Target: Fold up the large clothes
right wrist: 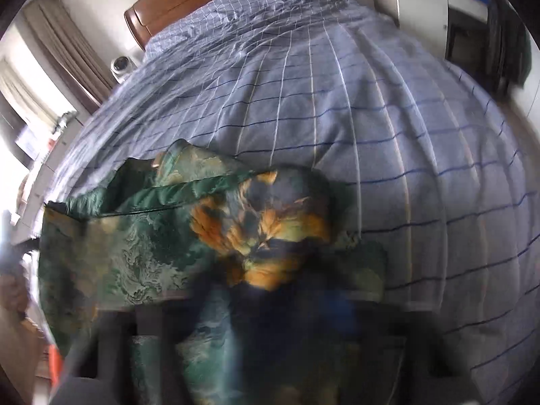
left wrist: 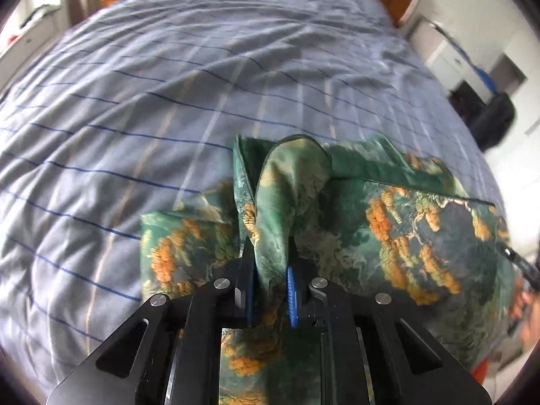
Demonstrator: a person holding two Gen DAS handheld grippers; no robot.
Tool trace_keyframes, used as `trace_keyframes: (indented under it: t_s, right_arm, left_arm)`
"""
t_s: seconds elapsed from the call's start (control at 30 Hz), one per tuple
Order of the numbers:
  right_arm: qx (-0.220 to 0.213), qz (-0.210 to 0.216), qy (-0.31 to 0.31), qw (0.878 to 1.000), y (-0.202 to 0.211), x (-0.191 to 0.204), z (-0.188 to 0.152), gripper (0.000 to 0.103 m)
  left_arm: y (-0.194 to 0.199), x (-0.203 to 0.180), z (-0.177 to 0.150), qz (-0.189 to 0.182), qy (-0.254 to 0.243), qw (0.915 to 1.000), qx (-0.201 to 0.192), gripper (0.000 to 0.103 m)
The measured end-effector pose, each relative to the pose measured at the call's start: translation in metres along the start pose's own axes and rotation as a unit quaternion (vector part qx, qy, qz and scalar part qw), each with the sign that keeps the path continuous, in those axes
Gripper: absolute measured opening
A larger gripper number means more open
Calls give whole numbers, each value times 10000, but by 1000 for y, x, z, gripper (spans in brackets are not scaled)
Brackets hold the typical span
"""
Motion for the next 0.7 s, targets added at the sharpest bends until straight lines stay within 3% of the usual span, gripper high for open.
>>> trace_keyframes:
  t_s: [0.1, 0.2, 0.3, 0.4, 0.53, 0.6, 0.7]
  right_arm:
    - [-353, -318, 248, 9986, 28, 1, 15, 13]
    - [-1083, -641, 528, 9906, 71, 8, 45, 13]
    - [-1531, -796, 563, 9834, 86, 12, 63, 13]
    - [-1259, -1081, 562, 9845, 54, 2, 52, 13]
    - [-606, -1183, 406, 9903, -16, -17, 9, 14]
    - [-665, -1172, 407, 9900, -29, -19, -6, 14]
    - [-816, -1083, 243, 9905, -36, -22, -12, 15]
  left_arm:
    - [34, -1, 20, -18, 111, 9983, -574, 9]
    - [59, -7, 37, 129, -79, 9931, -1165, 9]
    - [46, -10, 43, 690, -332, 9865, -1448, 9]
    - [1, 1, 29, 1057, -473, 9853, -1256, 10]
    - [-38, 7, -2, 1197, -622, 9828, -1259, 13]
    - [-44, 5, -8, 1302, -737, 9784, -1423, 14]
    - [-49, 8, -10, 1249, -689, 9791, -1453, 15]
Point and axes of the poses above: each gripper's, at about its wrist camera, not at the fingertips, and y roughly against the way its jaws point, x to its left, z to its top, the point moved 8 cm from there along -y, roughly the way its jaws point
